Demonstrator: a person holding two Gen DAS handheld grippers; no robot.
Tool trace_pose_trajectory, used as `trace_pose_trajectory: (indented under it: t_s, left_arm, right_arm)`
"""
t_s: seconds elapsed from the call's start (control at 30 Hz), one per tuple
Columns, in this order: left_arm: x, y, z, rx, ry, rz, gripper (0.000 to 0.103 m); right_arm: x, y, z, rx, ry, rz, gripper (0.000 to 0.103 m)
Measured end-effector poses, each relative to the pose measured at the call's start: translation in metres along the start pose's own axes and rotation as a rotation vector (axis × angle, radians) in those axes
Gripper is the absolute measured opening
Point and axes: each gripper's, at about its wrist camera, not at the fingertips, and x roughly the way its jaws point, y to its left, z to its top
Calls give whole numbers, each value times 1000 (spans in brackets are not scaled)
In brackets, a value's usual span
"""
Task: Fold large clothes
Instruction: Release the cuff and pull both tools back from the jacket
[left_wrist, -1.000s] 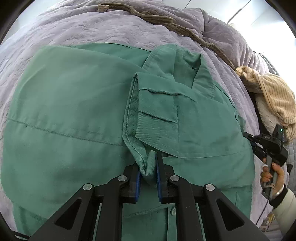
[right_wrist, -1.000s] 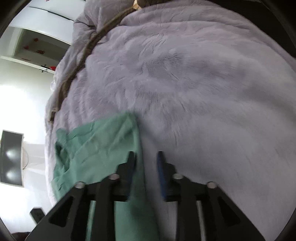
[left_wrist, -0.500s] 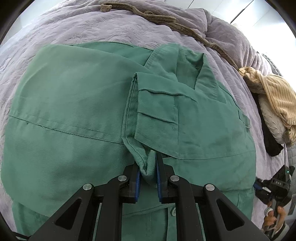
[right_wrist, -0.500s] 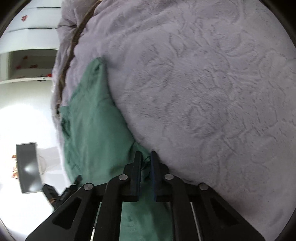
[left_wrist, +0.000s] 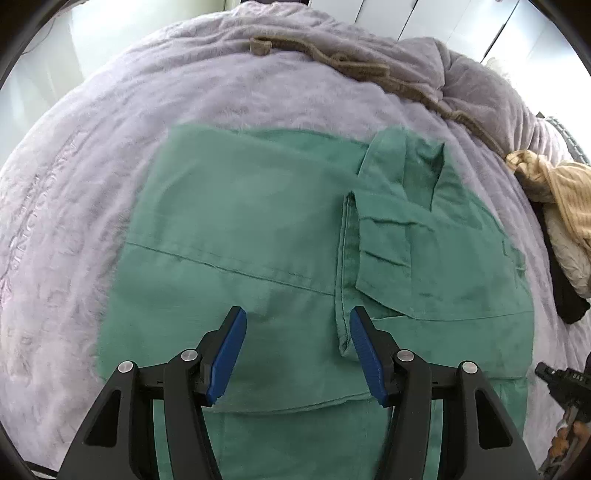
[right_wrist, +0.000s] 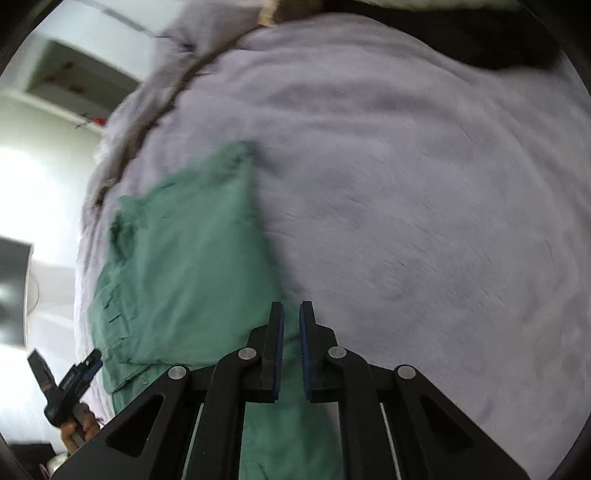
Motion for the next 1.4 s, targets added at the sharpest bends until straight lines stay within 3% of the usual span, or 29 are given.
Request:
trace_pose_trajectory:
  t_s: [0.17, 0.27, 0.37, 0.73, 1.13, 1.17, 1.23, 1.27, 1.3, 1.37, 1.4]
  left_arm:
    - [1, -21, 4, 66, -23, -33, 60]
    - [21, -39, 2, 75, 11, -75, 60]
    - [47, -41, -6, 71, 50, -20, 60]
    - [17, -14, -18, 71, 43, 33, 60]
    - [-15, -20, -68, 86, 120, 97, 60]
    - [-19, -21, -73, 84, 129, 102, 60]
    - [-24, -25, -82, 81, 147, 108, 60]
    - [-28, -26, -86, 78, 156, 111, 60]
    - [-31, -27, -91, 76, 162, 114, 60]
    - [-40, -30, -100, 69, 171, 124, 77]
    - [-46, -32, -106, 62, 164, 136, 93]
  right_arm:
    - [29, 43, 5, -110, 24, 28, 9]
    - [60, 48, 4, -144, 63, -32, 8]
    - [72, 34, 2, -107, 78, -7, 5]
    - [23, 15, -14, -61, 68, -22, 10]
    - [-4, -16, -61, 17, 170, -19, 10]
    - [-7, -16, -65, 21, 184, -18, 13]
    - [-11, -16, -71, 18, 200, -15, 28]
    - [-15, -14, -75, 9, 206, -17, 43]
    - [-18, -12, -77, 1, 207, -15, 51]
    - [-22, -7, -83, -19, 222, -5, 51]
    - [-23, -5, -85, -28, 232, 0, 51]
